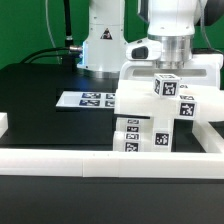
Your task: Assemble chair
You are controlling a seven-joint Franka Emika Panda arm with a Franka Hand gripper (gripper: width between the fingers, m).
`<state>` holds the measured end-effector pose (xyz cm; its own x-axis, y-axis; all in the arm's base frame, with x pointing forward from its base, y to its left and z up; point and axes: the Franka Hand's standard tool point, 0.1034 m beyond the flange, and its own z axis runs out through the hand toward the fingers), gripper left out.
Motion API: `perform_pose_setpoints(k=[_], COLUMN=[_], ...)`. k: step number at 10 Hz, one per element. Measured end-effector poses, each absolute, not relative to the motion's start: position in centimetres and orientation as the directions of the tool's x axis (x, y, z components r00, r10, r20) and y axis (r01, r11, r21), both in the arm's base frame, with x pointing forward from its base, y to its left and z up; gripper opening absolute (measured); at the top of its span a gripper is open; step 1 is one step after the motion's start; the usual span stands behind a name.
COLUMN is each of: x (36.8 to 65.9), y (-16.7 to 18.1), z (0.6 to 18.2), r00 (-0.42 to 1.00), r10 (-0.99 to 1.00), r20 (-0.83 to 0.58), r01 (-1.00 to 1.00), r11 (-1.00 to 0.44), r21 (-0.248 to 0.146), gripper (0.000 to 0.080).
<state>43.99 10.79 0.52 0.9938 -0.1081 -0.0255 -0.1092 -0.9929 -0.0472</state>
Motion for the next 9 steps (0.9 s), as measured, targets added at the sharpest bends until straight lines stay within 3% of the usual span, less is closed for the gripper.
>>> perform_pose_setpoints(k=[1,5,8,9], x=[44.0,44.1,43.9,44.1], y=[10.8,10.8,10.1,9.6], z=[0.5,0.8,3.4,5.3], r00=[0.994,0.994,0.999,0.999], r10=[-0.108,-0.104,-0.042,-0.018], r20=[-0.025,-0.023,-0.027,-0.039], r01=[-0.109,-0.105,-0.043,-0.021], r11=[-0.993,-0.993,-0.997,-0.996], r21=[-0.047,-0.049,-0.067,-0.082], gripper=[0.0274,0.0274,0.0274,0.0274])
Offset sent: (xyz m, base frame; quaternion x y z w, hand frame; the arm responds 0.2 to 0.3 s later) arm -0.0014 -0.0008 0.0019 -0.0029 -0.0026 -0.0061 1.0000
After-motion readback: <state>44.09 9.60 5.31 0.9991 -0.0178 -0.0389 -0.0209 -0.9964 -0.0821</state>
